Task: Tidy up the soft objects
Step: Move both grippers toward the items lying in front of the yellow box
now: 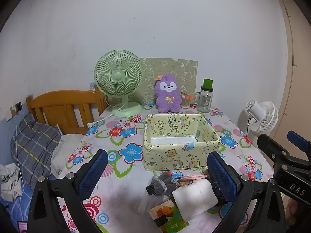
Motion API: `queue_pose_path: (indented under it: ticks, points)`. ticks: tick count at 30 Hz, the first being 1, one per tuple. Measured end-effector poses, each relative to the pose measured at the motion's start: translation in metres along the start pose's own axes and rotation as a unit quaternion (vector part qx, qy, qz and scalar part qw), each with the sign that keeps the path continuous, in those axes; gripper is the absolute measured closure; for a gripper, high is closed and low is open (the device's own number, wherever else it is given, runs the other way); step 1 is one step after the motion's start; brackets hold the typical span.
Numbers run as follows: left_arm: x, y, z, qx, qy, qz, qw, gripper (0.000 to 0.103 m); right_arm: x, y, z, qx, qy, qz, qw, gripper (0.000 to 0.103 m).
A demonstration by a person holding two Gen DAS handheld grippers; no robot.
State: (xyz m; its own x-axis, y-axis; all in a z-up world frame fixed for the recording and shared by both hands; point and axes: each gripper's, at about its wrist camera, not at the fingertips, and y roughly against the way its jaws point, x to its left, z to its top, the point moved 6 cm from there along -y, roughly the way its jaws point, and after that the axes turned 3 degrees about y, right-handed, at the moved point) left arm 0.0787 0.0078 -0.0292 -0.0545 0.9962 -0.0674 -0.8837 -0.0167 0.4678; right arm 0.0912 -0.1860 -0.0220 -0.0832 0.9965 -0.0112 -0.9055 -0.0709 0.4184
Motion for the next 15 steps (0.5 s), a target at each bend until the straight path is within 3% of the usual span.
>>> queue_pose_path:
  ticks: [15]
  points:
    - [0.0027,-0.0066,-0.0022,0.004,0.001,0.003,1.0,0.0,-0.0003,-0.0055,0.0023,0.002,-0.013,0.015,1.0,0.0]
